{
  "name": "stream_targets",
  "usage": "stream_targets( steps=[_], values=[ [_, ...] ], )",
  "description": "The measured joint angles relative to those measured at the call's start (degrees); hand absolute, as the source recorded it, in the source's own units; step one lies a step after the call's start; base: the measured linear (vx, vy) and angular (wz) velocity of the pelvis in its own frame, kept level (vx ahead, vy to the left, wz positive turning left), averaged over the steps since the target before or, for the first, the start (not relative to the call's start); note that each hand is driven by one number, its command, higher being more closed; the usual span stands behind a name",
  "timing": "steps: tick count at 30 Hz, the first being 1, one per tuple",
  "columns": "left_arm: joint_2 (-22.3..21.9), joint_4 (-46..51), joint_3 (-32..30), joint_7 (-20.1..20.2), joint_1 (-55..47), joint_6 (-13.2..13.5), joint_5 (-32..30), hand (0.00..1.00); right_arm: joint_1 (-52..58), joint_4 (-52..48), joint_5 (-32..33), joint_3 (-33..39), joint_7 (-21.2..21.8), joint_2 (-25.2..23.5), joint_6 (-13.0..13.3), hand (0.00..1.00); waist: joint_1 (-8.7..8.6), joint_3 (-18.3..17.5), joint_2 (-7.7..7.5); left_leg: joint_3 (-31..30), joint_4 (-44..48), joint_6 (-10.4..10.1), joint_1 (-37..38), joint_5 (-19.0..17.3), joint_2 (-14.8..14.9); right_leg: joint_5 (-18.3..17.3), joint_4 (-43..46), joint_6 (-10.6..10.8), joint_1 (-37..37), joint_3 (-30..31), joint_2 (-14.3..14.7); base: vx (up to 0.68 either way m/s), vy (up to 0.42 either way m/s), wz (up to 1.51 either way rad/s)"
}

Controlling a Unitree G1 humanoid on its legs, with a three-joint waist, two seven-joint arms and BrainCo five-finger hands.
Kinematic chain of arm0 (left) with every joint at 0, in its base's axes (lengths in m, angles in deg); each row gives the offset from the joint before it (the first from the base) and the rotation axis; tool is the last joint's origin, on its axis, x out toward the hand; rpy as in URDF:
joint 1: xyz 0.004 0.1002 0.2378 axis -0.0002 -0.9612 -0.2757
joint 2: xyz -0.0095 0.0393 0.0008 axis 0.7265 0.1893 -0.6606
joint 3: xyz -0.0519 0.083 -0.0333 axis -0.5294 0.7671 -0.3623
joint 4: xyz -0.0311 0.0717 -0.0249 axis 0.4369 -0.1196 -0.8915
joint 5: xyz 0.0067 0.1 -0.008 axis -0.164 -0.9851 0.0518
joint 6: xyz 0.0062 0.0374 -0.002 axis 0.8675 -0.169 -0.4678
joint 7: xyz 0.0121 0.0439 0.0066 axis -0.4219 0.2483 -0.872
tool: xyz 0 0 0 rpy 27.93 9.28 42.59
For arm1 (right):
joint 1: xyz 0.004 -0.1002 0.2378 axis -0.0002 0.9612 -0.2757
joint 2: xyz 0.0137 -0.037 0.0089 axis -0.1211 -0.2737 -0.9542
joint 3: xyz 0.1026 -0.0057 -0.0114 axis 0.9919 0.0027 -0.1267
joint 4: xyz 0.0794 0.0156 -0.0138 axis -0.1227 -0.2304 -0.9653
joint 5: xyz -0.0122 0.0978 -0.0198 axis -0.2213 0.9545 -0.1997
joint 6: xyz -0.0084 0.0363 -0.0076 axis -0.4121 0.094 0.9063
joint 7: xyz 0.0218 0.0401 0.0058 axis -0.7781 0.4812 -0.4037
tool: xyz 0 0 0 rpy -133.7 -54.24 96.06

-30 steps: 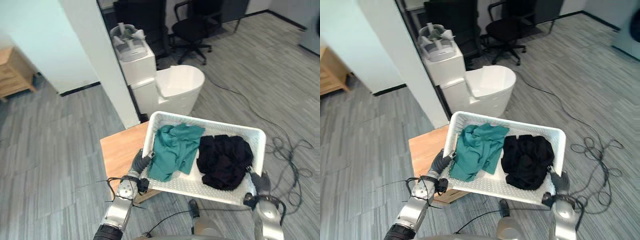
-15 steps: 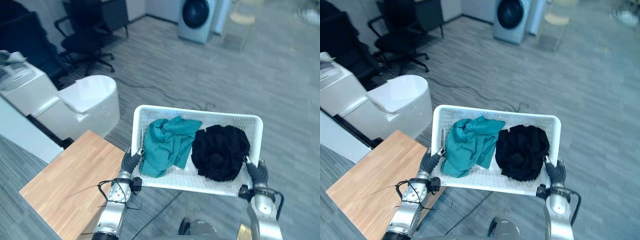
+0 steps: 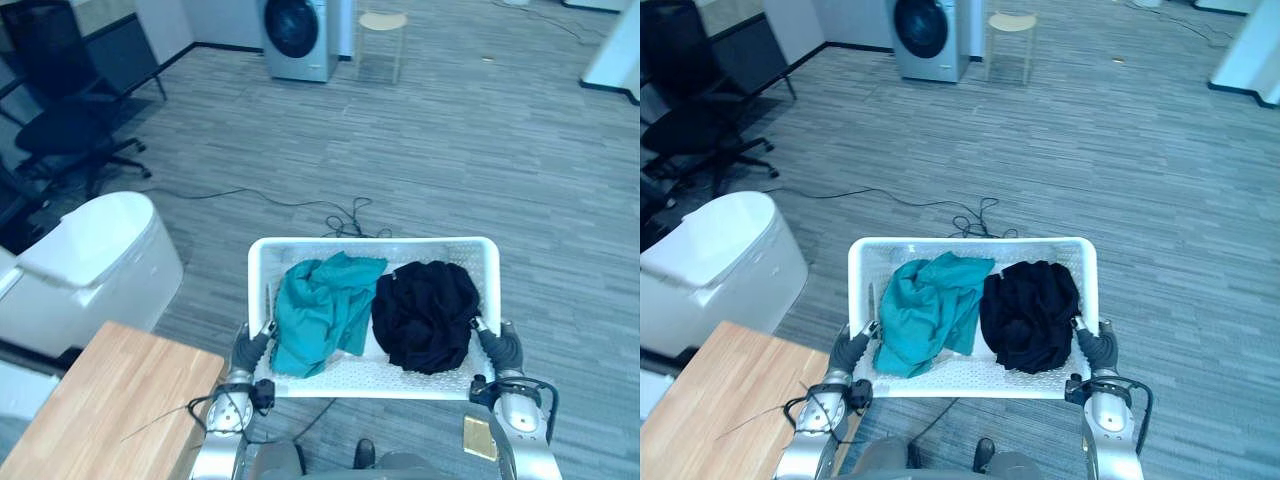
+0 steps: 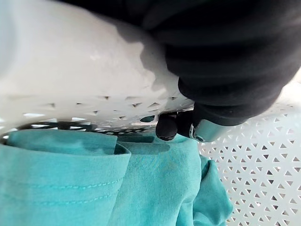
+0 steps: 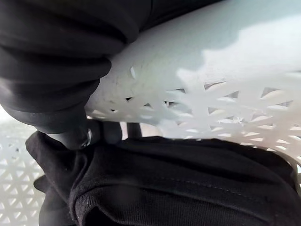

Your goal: Pick up the laundry basket with both hands and put the clothes into the washing machine.

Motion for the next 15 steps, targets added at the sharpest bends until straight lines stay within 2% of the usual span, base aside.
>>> stream_targets(
  steps=[1, 2, 3, 4, 5, 6, 7, 8, 9, 10, 11, 12, 13, 15],
  values=[
    [-0.4, 1.4, -0.8, 0.0, -1.8, 0.0, 0.0, 1.00, -0.1, -0.1, -0.2, -1.0, 0.4, 0.1, 0.0, 1.00, 0.65, -0.3, 0.66, -0.3, -1.5, -1.2, 0.1, 3.3, -0.1, -0.4, -0.2, 0.9, 0.6, 2.1, -0.1, 0.30, 0.198, -0.94],
    [-1.0, 2.4, -2.0, 0.0, -2.9, 0.1, 0.5, 1.00, -0.8, -0.3, -0.4, -2.3, 0.8, 0.0, 0.0, 1.00, 0.73, -0.5, 0.77, -0.5, -1.0, 0.8, 0.3, 6.0, -1.1, -0.9, -0.6, 2.4, 0.7, 4.8, -0.5, 0.27, 0.186, -0.78],
    [-1.0, 2.6, -2.3, -0.1, -2.8, 0.1, 0.7, 1.00, -1.1, -0.3, -0.4, -2.5, 0.8, 0.0, 0.0, 1.00, 0.82, -0.4, 0.61, -0.5, -0.4, 1.3, 0.3, 5.7, -1.4, -0.8, -0.6, 2.6, 0.6, 5.3, -0.8, 0.33, 0.237, -0.57],
    [-1.5, 3.5, -3.6, -0.1, -3.1, 0.1, 1.0, 1.00, -2.5, -0.3, -0.4, -3.5, 0.9, 0.3, 0.0, 1.00, 0.94, -0.3, 0.31, -0.4, 2.8, 3.5, -0.7, 3.8, -2.0, -0.7, -1.0, 3.4, 0.6, 7.3, -1.3, 0.30, 0.248, -0.70],
    [-2.1, 4.7, -4.7, -0.3, -3.7, 0.2, 1.1, 1.00, -3.9, -0.3, -0.5, -4.4, 1.0, 0.4, 0.0, 1.00, 2.25, -0.3, 0.06, 0.2, 7.8, 3.4, -2.0, 1.2, -2.0, -0.6, -1.7, 4.1, 0.8, 9.9, -1.9, 0.31, 0.269, -0.89],
    [-2.4, 5.1, -5.2, -0.5, -4.1, 0.2, 1.1, 1.00, -4.4, -0.3, -0.6, -4.7, 1.0, 0.3, 0.0, 1.00, 2.72, -0.2, -0.18, 0.9, 12.0, 3.4, -3.6, 0.3, -2.2, -0.7, -2.0, 4.4, 1.0, 11.3, -2.5, 0.32, 0.317, -0.88],
    [-2.8, 5.4, -5.7, -0.6, -4.3, 0.3, 1.4, 1.00, -4.8, -0.1, -0.9, -5.0, 1.2, 0.2, 0.1, 1.00, 3.49, -0.3, -0.41, 0.6, 18.0, 3.2, -6.5, -1.7, -3.7, -1.2, -1.7, 6.4, 2.1, 11.7, -4.2, 0.33, 0.301, -0.63],
    [-3.1, 5.5, -5.5, -0.6, -4.7, 0.6, 1.4, 1.00, -4.6, 0.0, -1.0, -4.7, 1.4, 0.3, 0.3, 1.00, 3.45, -0.4, 0.15, 0.6, 14.5, 4.4, -4.3, -2.3, -4.6, -5.2, 3.8, 8.7, 1.8, 12.0, -5.4, 0.34, 0.293, -0.45],
    [-2.9, 5.3, -5.5, -0.6, -4.9, 0.7, 1.4, 1.00, -4.5, 0.5, -1.0, -4.6, 1.7, 0.0, 0.4, 1.00, 3.38, -0.7, 0.09, 1.1, 13.5, 7.6, -2.3, -5.1, -5.6, -8.4, 10.3, 9.8, 0.0, 12.6, -5.9, 0.34, 0.294, -0.12],
    [-2.5, 4.4, -5.6, -0.7, -4.1, 0.7, 1.4, 1.00, -4.5, 1.0, -1.3, -4.1, 2.0, -0.8, 0.4, 1.00, 2.54, -1.0, -0.61, 1.8, 13.6, 9.5, -0.5, -7.2, -7.9, -10.6, 26.5, 9.7, -6.4, 12.6, -8.1, 0.26, 0.247, 0.16],
    [-2.2, 4.1, -5.6, -0.7, -3.8, 0.6, 1.4, 1.00, -4.5, 1.2, -1.7, -4.0, 2.0, -1.2, 0.4, 1.00, 1.83, -0.9, -0.98, 1.8, 13.4, 10.4, 0.6, -7.8, -9.2, -9.5, 34.6, 8.1, -9.5, 12.6, -9.2, 0.34, 0.323, 0.30],
    [-1.2, 4.0, -5.4, -0.7, -3.9, 0.5, 1.4, 1.00, -4.3, 2.2, -1.8, -3.9, 2.0, -1.8, 0.4, 1.00, 1.32, -0.1, -2.23, 2.4, 11.9, 11.7, 4.4, -8.5, -11.6, -6.0, 48.2, 3.8, -14.0, 12.7, -11.6, 0.38, 0.279, 0.17],
    [-0.5, 4.0, -5.1, -0.7, -4.4, 0.2, 1.4, 1.00, -4.3, 3.6, -1.8, -3.3, 2.1, -2.5, 0.4, 1.00, 0.94, 0.4, -2.52, 2.7, 10.3, 12.7, 8.4, -9.1, -12.7, -6.1, 56.6, 4.1, -17.1, 12.4, -12.0, 0.47, 0.294, 0.10],
    [-0.4, 4.1, -5.0, -0.7, -4.6, -0.1, 1.4, 1.00, -4.3, 4.2, -1.9, -3.3, 2.2, -3.2, 0.4, 1.00, 0.36, 0.5, -1.51, 2.8, 6.3, 12.7, 12.9, -9.1, -12.6, -6.5, 59.2, 3.9, -20.8, 8.3, -11.9, 0.42, 0.186, -0.09]
  ],
)
